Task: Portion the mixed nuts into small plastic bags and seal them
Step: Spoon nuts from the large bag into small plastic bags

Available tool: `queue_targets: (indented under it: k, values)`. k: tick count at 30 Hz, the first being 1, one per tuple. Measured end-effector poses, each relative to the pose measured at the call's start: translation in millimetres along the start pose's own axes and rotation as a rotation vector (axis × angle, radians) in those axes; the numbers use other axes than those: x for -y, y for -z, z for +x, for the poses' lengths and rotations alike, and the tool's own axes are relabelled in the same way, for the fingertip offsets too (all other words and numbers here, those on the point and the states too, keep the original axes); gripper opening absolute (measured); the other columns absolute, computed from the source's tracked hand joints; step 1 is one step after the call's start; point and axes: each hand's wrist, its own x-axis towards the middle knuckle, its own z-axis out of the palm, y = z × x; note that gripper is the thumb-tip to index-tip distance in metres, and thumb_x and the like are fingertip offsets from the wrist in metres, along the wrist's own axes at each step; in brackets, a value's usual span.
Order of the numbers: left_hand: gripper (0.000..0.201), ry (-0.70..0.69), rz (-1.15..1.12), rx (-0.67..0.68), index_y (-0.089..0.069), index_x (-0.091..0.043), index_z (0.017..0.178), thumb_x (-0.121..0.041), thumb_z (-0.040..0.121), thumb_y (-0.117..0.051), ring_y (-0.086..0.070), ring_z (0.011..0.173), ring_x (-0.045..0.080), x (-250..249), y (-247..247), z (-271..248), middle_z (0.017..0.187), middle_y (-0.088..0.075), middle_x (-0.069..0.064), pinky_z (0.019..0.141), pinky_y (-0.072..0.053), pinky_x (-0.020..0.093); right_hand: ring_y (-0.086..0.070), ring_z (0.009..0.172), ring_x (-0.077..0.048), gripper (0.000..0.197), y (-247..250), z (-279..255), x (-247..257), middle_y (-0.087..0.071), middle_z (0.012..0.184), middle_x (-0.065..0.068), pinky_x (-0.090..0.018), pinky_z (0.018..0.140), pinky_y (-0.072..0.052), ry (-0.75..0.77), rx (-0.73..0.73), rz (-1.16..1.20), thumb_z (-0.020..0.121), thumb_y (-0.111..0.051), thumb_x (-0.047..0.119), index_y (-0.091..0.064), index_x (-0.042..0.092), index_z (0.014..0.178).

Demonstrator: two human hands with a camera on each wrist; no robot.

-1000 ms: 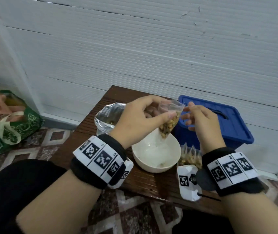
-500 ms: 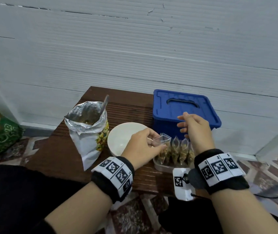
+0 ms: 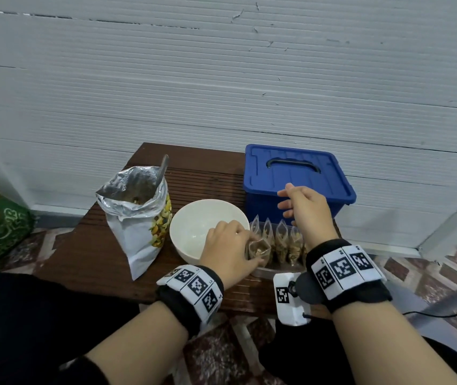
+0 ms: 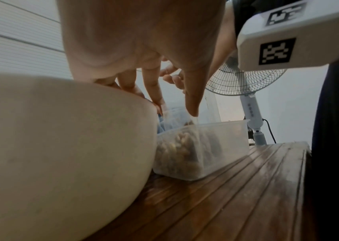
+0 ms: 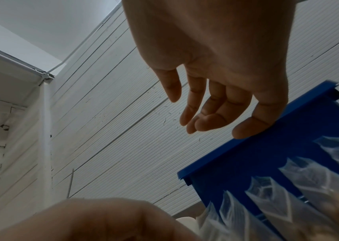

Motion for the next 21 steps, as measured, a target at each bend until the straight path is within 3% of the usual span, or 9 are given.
queue_targets:
  k: [3, 6, 10, 14, 16, 21]
  values:
    - [0.051, 0.015, -0.023, 0.026, -0.054, -0.036, 0.129, -0.058, 0.084, -0.059, -0.038, 0.116, 0.015, 2.2, 0.7, 0.0, 0.117, -0.048, -0.007, 0.103, -0.030, 0.033, -0.056, 0.072, -0.013, 0.028, 1.0, -0.6, 1.0, -0.063, 0.079, 0.001, -0.026, 0.065, -0.039, 0.006, -0.003, 0.005, 0.099, -0.045, 0.036, -0.066, 0.020, 0.089]
    - [0.044, 0.065, -0.165, -0.008, -0.060, -0.035, 0.122, -0.059, 0.086, -0.057, -0.043, 0.110, 0.012, 7.6, 9.6, 1.0, 0.112, -0.053, -0.009, 0.101, -0.033, 0.034, -0.055, 0.072, -0.012, 0.028, 1.2, -1.1, 2.9, -0.063, 0.081, 0.001, -0.025, 0.065, -0.040, 0.008, -0.005, 0.009, 0.099, -0.044, 0.036, -0.065, 0.020, 0.090]
    - [0.027, 0.200, -0.293, -0.103, -0.065, -0.025, 0.113, -0.038, 0.091, -0.060, -0.056, 0.101, 0.015, 27.7, 21.5, 8.3, 0.106, -0.063, -0.009, 0.097, -0.043, 0.039, -0.054, 0.069, -0.011, 0.028, -3.3, -1.2, 5.5, -0.062, 0.079, 0.002, -0.024, 0.063, -0.039, 0.006, 0.006, 0.014, 0.099, -0.044, 0.036, -0.065, 0.021, 0.087]
    - [0.057, 0.286, -0.091, 0.077, -0.051, -0.025, 0.135, -0.047, 0.085, -0.066, -0.046, 0.127, 0.018, 42.7, 25.8, 14.6, 0.137, -0.052, -0.004, 0.108, -0.034, 0.038, -0.054, 0.070, -0.011, 0.028, -11.3, -1.5, 10.2, -0.062, 0.079, 0.002, -0.024, 0.064, -0.039, 0.019, 0.030, 0.000, 0.099, -0.044, 0.035, -0.065, 0.020, 0.089]
    - [0.065, 0.285, -0.026, 0.189, -0.046, -0.027, 0.140, -0.051, 0.084, -0.066, -0.040, 0.134, 0.019, 42.9, 23.7, 16.0, 0.144, -0.046, -0.004, 0.109, -0.029, 0.038, -0.055, 0.071, -0.011, 0.028, -15.2, -1.6, 12.6, -0.062, 0.079, 0.002, -0.024, 0.064, -0.039, 0.024, 0.036, 0.006, 0.100, -0.043, 0.034, -0.065, 0.019, 0.090]
    - [0.044, 0.302, -0.049, 0.176, -0.058, -0.031, 0.128, -0.047, 0.087, -0.064, -0.046, 0.128, 0.018, 45.4, 13.8, 18.7, 0.136, -0.055, -0.005, 0.106, -0.032, 0.035, -0.053, 0.069, -0.011, 0.027, -22.5, -0.5, 16.7, -0.061, 0.078, 0.002, -0.024, 0.059, -0.038, 0.026, 0.049, 0.001, 0.100, -0.043, 0.034, -0.064, 0.021, 0.089]
